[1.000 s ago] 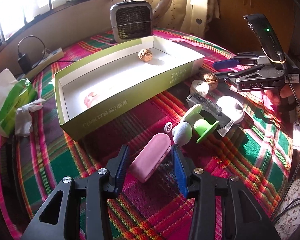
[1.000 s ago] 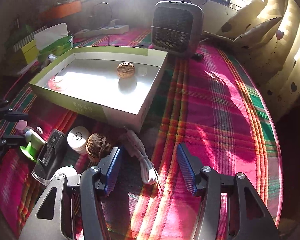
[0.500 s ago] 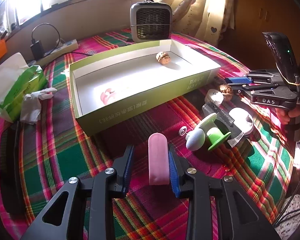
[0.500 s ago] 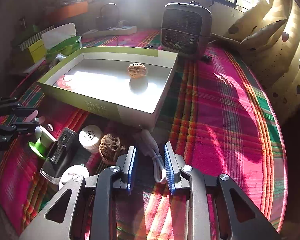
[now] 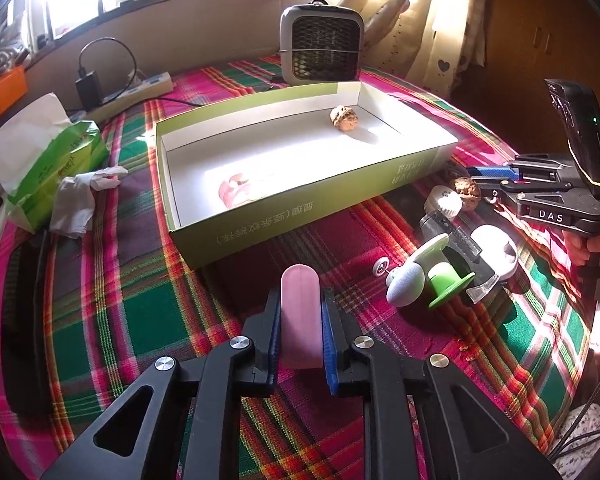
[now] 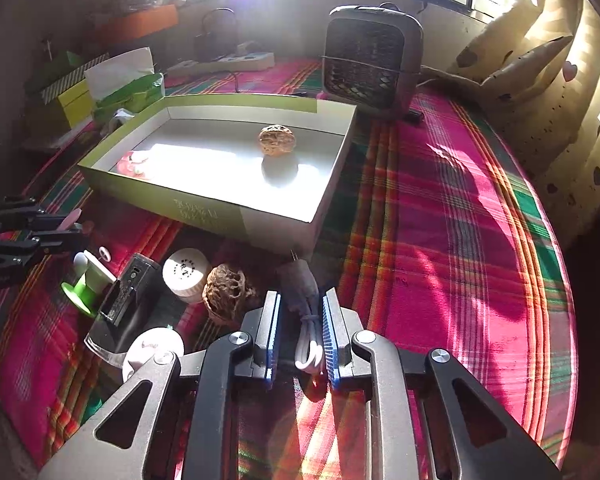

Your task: Organize objects

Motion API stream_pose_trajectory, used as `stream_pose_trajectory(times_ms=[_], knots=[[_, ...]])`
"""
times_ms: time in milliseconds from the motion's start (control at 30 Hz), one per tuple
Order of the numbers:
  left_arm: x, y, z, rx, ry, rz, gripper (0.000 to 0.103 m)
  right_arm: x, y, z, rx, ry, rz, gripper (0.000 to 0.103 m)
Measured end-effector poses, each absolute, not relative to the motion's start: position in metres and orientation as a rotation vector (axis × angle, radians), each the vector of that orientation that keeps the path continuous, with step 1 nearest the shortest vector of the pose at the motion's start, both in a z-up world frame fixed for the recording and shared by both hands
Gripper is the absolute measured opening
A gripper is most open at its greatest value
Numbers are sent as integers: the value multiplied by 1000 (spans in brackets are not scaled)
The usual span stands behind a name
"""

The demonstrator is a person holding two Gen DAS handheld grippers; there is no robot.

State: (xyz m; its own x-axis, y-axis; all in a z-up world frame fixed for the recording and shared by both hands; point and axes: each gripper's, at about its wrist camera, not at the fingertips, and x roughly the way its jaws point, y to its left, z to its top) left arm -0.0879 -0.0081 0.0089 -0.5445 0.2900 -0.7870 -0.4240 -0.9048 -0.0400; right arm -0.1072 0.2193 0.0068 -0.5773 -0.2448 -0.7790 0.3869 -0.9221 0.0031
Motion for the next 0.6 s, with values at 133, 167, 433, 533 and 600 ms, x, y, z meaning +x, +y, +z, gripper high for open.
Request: stream_pose_trajectory(times_ms=[133,167,433,533,600], knots=[[-88,-8,9,-1207,206,2442,15,-107,221,7,1202,219,-2505,19],[-88,-8,9,-1209,205,2443,15,-106,221,7,1202,215,-2505,19],[-88,-8,10,-1211,186,2446,15,-104,223,8,1195,185,-2509,19],[-88,-8,12,-1208,181,2450,15,-103,224,8,1199,180,-2514,19],[-88,-8,13,-1206,177,2451,15,-102,226,9,1199,169,-2520,19]])
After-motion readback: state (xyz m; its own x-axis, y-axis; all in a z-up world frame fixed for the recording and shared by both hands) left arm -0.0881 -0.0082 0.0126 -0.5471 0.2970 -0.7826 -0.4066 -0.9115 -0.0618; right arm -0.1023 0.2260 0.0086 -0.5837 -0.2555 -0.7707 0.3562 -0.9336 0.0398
